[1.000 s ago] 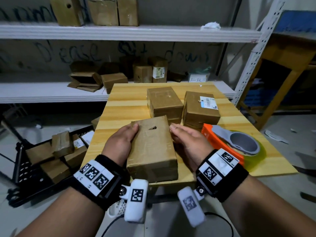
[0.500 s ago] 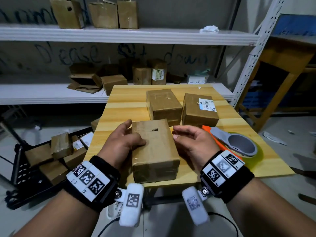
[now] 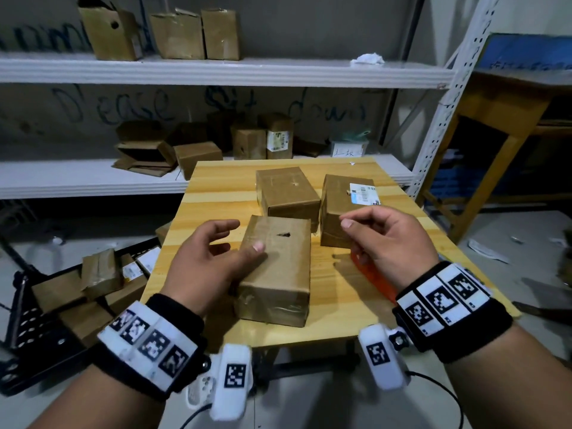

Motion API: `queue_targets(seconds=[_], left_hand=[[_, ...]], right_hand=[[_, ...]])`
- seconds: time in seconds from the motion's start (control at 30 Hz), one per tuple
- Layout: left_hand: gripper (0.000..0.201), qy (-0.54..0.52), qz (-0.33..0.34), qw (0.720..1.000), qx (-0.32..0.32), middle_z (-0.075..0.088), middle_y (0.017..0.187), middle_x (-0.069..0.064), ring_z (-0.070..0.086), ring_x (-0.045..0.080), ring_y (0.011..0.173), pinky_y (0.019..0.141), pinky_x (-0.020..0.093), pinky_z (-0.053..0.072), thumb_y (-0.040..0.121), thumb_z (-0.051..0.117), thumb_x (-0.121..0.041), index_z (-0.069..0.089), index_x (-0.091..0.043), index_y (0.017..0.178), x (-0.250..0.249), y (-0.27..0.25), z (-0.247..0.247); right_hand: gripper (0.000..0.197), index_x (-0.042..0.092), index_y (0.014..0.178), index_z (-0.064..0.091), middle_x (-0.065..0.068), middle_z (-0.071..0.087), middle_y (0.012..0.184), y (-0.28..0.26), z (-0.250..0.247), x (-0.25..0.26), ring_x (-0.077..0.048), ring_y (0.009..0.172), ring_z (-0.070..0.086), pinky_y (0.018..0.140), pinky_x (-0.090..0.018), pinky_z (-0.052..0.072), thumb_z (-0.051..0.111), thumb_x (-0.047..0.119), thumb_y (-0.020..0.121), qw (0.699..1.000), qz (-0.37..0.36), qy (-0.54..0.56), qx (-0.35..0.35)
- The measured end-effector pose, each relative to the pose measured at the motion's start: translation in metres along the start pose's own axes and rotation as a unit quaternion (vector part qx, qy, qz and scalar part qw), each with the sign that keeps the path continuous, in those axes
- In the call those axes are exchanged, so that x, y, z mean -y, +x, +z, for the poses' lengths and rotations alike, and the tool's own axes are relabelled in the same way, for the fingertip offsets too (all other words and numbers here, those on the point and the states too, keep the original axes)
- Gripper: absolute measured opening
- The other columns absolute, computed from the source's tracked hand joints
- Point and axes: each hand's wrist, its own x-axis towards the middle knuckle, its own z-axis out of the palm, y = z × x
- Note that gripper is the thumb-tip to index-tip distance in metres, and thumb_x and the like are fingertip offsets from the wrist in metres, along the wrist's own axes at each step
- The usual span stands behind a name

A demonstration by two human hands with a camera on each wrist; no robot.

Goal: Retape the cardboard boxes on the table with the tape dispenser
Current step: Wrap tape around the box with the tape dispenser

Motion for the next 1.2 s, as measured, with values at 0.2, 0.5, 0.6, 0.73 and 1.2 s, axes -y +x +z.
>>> queue_targets(seconds=[0.2, 0.5, 0.6, 0.73, 1.2], left_hand=[[0.102, 0.309, 0.101, 0.945, 0.026, 0.037, 0.149, -0.014, 0.035, 0.016, 0.14, 0.114, 0.053, 0.043, 0.051, 0.05, -0.104, 0.053, -0.053, 0.139, -0.006, -0.023, 0.014], [0.106, 0.375, 0.105, 0.92, 0.047, 0.032, 0.148, -0.011, 0.03, 0.019, 0.141, 0.116, 0.044, 0.039, 0.05, 0.049, -0.1, 0.057, -0.045, 0.14, -0.008, -0.028, 0.023], [0.098, 0.355, 0.105, 0.928, 0.044, 0.033, 0.138, -0.012, 0.032, 0.016, 0.136, 0.114, 0.041, 0.04, 0.051, 0.052, -0.098, 0.061, -0.046, 0.134, -0.008, -0.028, 0.022], [0.087, 0.33, 0.105, 0.937, 0.051, 0.032, 0.128, -0.015, 0.035, 0.014, 0.134, 0.115, 0.043, 0.041, 0.053, 0.059, -0.095, 0.064, -0.048, 0.126, -0.006, -0.028, 0.021], [0.086, 0.359, 0.108, 0.924, 0.07, 0.033, 0.13, -0.016, 0.033, 0.012, 0.131, 0.114, 0.047, 0.041, 0.062, 0.048, -0.098, 0.059, -0.048, 0.132, -0.01, -0.036, 0.027]], right_hand=[[0.007, 0.029, 0.094, 0.077, 0.007, 0.073, 0.102, 0.004, -0.021, 0.0, -0.016, 0.098, 0.066, 0.075, -0.033, 0.054, 0.078, 0.035, 0.091, 0.992, 0.042, -0.114, -0.024], [0.087, 0.047, 0.151, 0.038, -0.009, 0.057, 0.136, 0.007, -0.039, -0.007, -0.033, 0.12, 0.06, 0.1, -0.046, 0.053, 0.074, 0.071, 0.077, 0.873, 0.117, -0.472, 0.022], [0.091, 0.038, 0.156, 0.03, -0.007, 0.057, 0.142, 0.004, -0.041, -0.001, -0.03, 0.123, 0.06, 0.093, -0.04, 0.051, 0.072, 0.069, 0.082, 0.818, 0.129, -0.557, 0.058], [0.08, 0.035, 0.15, 0.039, 0.003, 0.064, 0.137, 0.001, -0.039, 0.003, -0.023, 0.113, 0.065, 0.078, -0.035, 0.049, 0.073, 0.064, 0.083, 0.787, 0.138, -0.594, 0.09], [0.037, 0.023, 0.079, 0.078, 0.0, 0.073, 0.069, -0.018, -0.055, 0.063, -0.022, 0.069, 0.07, 0.067, -0.036, 0.049, 0.065, 0.055, 0.093, 0.979, -0.007, -0.204, -0.023]])
